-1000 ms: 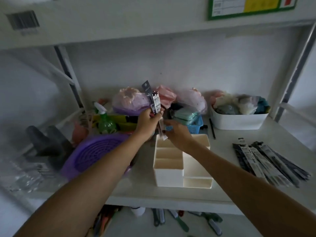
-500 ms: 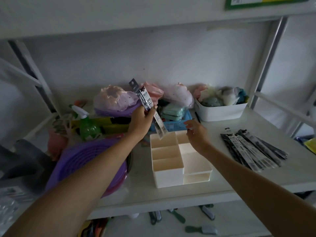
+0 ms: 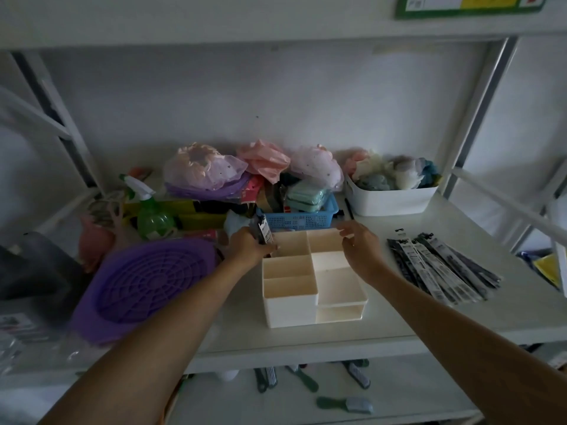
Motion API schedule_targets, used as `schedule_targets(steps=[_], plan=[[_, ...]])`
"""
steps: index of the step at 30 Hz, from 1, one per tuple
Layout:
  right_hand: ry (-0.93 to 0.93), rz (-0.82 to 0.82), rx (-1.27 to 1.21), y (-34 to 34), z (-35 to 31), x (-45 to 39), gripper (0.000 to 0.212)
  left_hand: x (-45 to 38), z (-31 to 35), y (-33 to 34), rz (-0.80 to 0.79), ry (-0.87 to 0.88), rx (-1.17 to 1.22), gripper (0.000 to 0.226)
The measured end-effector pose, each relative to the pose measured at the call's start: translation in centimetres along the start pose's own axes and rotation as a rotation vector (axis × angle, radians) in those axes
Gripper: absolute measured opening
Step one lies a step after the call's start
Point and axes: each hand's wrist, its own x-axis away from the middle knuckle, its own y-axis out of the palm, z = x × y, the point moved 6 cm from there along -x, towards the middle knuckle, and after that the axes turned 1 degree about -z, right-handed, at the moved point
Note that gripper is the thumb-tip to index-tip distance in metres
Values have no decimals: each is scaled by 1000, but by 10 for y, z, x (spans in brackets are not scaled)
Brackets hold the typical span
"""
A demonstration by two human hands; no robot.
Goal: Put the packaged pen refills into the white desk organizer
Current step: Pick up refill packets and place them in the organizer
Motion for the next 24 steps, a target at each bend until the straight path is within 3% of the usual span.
schedule_targets(steps=[6, 13, 19, 24], plan=[[4, 8, 35, -5, 10, 7, 35, 8, 15, -18, 204, 191, 65, 27], [-32, 24, 49, 8, 14, 6, 31, 8, 14, -11, 97, 154, -89, 18], [-25, 165, 42, -22, 35, -4, 25, 31, 54, -18, 384, 267, -200, 37], [147, 89, 149, -47, 100, -16, 25, 40, 109, 9, 463, 323, -341, 49]])
